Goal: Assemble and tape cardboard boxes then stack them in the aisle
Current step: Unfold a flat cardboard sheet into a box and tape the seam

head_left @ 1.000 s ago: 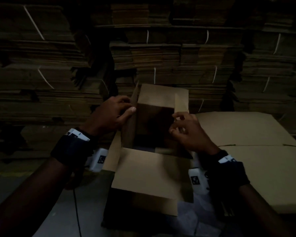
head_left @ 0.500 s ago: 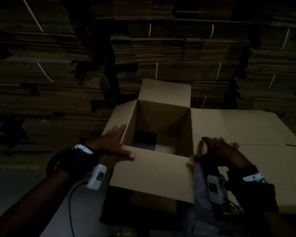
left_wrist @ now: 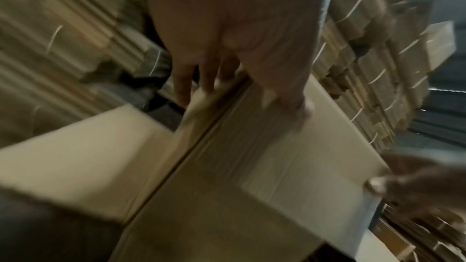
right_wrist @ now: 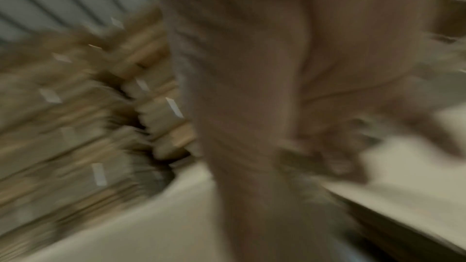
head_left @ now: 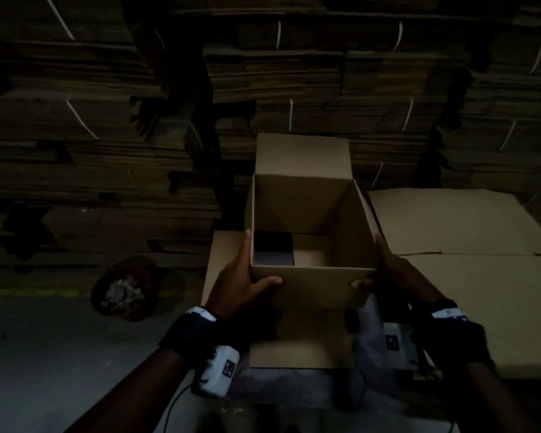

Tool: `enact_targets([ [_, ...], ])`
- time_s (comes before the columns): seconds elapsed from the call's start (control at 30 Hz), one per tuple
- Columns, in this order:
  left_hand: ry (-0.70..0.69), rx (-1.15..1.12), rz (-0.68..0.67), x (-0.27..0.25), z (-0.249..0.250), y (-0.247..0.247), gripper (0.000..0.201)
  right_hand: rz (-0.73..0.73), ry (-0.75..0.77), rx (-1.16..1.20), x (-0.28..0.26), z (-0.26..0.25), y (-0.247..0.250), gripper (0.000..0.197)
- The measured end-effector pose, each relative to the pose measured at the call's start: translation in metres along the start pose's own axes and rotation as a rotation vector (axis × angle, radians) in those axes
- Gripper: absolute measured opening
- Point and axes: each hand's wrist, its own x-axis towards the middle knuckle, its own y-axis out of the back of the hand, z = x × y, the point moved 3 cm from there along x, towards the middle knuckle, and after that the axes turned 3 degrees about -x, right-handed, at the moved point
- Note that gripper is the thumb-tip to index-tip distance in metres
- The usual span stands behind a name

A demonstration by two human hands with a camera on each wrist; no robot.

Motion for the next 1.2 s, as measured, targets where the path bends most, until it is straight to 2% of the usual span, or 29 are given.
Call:
enact_targets([
  [0.03, -0.013, -0.013, 0.03, -0.004, 0.0, -0.005, 0.12, -0.032, -0.058, -0.107, 0.003, -0.002, 0.001, 0.157],
  [0.1, -0.03, -0.036, 0.07, -0.012, -0.001, -0.01, 0.117, -0.063, -0.125, -0.399, 0.004, -0.013, -0.003, 0.129],
  [0.17, -0.009, -0.018, 0.085, -0.018, -0.008, -0.01, 0.117, -0.062, -0.003, -0.518, -0.001, -0.043, -0.011, 0.11],
  [0.23, 0.025, 0.013, 0.108, -0.027, -0.016, -0.007, 0.118, -0.071, 0.146, -0.48, -0.009, -0.082, -0.024, 0.092],
  [0.4, 0.125, -0.034, 0.308, -0.062, -0.041, 0.005, 0.126, -0.07, 0.458, -0.427, -0.017, -0.155, -0.071, 0.05],
  [0.5, 0.269, -0.236, 0.424, -0.084, -0.056, 0.004, 0.136, -0.056, 0.535, -0.383, -0.01, -0.169, -0.095, 0.045],
  [0.6, 0.371, -0.365, 0.412, -0.094, -0.054, -0.007, 0.133, -0.019, 0.551, -0.404, -0.005, -0.172, -0.108, 0.042],
  [0.73, 0.32, -0.439, 0.341, -0.083, -0.05, -0.021, 0.096, 0.012, 0.633, -0.312, -0.007, -0.163, -0.095, 0.04],
  [0.8, 0.267, -0.427, 0.319, -0.069, -0.041, -0.02, 0.096, 0.013, 0.695, -0.238, -0.014, -0.156, -0.077, 0.045],
  [0.87, 0.19, -0.381, 0.294, -0.053, -0.018, -0.012, 0.079, 0.018, 0.749, -0.157, -0.021, -0.147, -0.054, 0.045],
  [0.93, 0.195, -0.318, 0.224, -0.036, -0.011, -0.004, 0.065, 0.019, 0.792, -0.063, -0.029, -0.14, -0.03, 0.046],
  [0.97, 0.215, -0.302, 0.167, -0.026, -0.011, -0.002, 0.064, 0.018, 0.805, -0.023, -0.033, -0.136, -0.019, 0.046],
  [1.03, 0.257, -0.274, 0.067, -0.009, -0.006, 0.002, 0.074, -0.001, 0.796, 0.048, -0.039, -0.126, 0.001, 0.041],
  [1.1, 0.209, -0.118, 0.047, 0.008, 0.013, 0.009, 0.095, -0.025, 0.774, 0.115, -0.045, -0.117, 0.02, 0.032],
  [1.2, 0.14, 0.018, -0.003, 0.029, 0.047, 0.023, 0.111, -0.06, 0.755, 0.187, -0.051, -0.098, 0.043, 0.031],
])
